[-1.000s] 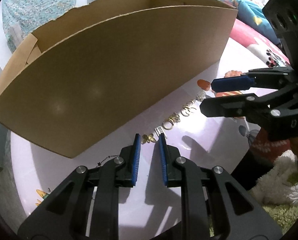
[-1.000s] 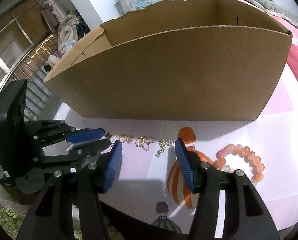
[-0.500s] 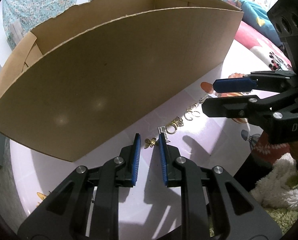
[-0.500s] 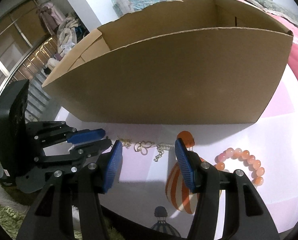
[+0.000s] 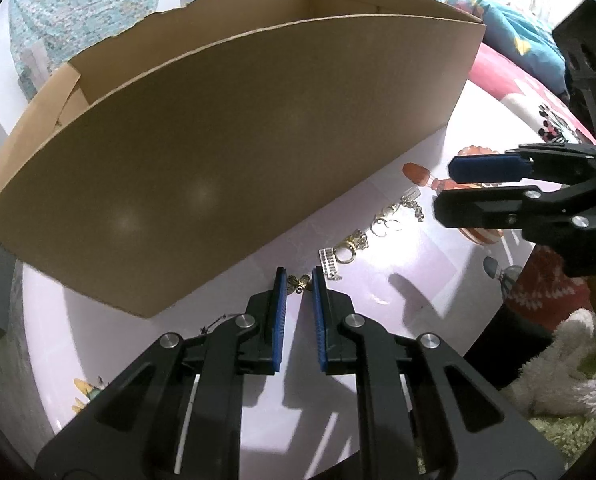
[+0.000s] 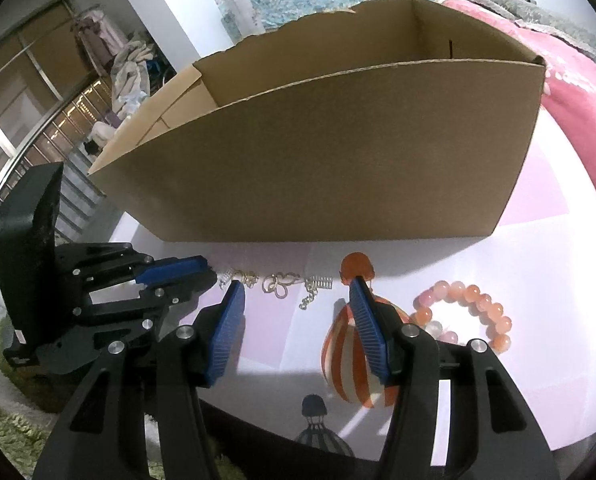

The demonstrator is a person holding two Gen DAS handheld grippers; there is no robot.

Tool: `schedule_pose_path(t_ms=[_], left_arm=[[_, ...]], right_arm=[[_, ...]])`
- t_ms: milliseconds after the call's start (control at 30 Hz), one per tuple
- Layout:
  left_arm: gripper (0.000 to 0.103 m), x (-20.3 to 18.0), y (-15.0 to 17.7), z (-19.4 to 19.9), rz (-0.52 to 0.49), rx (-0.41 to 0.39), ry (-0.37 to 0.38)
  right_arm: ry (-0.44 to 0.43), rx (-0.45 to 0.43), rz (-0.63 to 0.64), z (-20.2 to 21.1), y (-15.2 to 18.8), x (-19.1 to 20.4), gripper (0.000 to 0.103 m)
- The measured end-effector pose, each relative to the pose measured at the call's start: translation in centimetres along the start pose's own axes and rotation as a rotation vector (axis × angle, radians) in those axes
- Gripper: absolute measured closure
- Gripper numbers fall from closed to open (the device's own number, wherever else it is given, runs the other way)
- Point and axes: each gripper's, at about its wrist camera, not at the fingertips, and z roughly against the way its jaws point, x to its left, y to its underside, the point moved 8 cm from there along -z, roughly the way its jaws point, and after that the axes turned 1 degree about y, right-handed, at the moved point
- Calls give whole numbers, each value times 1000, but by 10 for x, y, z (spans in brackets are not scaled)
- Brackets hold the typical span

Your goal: Organize jewelry

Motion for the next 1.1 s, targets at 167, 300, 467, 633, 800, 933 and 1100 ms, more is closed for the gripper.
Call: schedule_pose_path(t_ms=[167, 300, 467, 633, 800, 933, 1100], left_arm=[[91, 6, 8, 5, 34, 3, -17], [91, 12, 16, 9, 58, 2, -30], [91, 15, 20, 13, 79, -7, -35], [91, 13, 20, 12, 75, -13, -34], [91, 13, 19, 12, 69, -12, -30], [91, 12, 19, 11, 63, -11, -27], [91, 10, 16, 9, 57, -7, -20]], right_arm=[[0, 8, 14, 2, 5, 3, 57], [-8, 18, 44, -2, 5, 11, 64], [3, 34, 107, -10, 3, 22, 70], [9, 36, 166, -18, -4, 32, 77], [13, 40, 183, -24, -8, 35, 79], [23, 51, 184, -27, -9, 35, 79], [49, 63, 195, -32, -8, 33, 79]])
